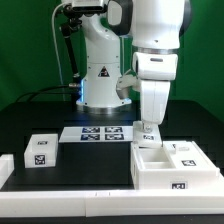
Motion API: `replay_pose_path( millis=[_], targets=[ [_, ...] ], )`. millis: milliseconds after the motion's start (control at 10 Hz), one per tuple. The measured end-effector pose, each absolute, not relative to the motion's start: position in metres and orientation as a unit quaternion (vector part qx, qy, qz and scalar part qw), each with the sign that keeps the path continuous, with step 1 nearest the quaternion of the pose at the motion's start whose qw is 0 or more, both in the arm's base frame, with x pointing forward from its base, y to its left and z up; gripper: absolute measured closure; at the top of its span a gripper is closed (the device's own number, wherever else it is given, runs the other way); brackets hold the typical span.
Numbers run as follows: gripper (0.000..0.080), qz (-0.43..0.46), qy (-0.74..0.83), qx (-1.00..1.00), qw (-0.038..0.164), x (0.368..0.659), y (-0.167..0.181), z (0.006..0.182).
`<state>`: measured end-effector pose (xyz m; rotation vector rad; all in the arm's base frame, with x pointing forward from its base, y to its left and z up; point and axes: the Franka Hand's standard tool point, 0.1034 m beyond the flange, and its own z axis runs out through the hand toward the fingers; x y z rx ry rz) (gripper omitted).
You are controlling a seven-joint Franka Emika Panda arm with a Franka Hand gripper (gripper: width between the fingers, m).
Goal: Assemble cabinet
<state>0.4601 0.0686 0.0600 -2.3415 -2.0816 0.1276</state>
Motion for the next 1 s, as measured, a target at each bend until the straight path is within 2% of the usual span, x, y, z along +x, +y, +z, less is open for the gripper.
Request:
replay_pose_path(
  millis=[500,1000],
  targets=[
    [0.0731,0.039,-0.666,-0.745,0.003,0.461,0.068,0.059],
    [0.0731,0.022,-0.681,-0.731,0.001,0.491,0.066,0.057]
  ],
)
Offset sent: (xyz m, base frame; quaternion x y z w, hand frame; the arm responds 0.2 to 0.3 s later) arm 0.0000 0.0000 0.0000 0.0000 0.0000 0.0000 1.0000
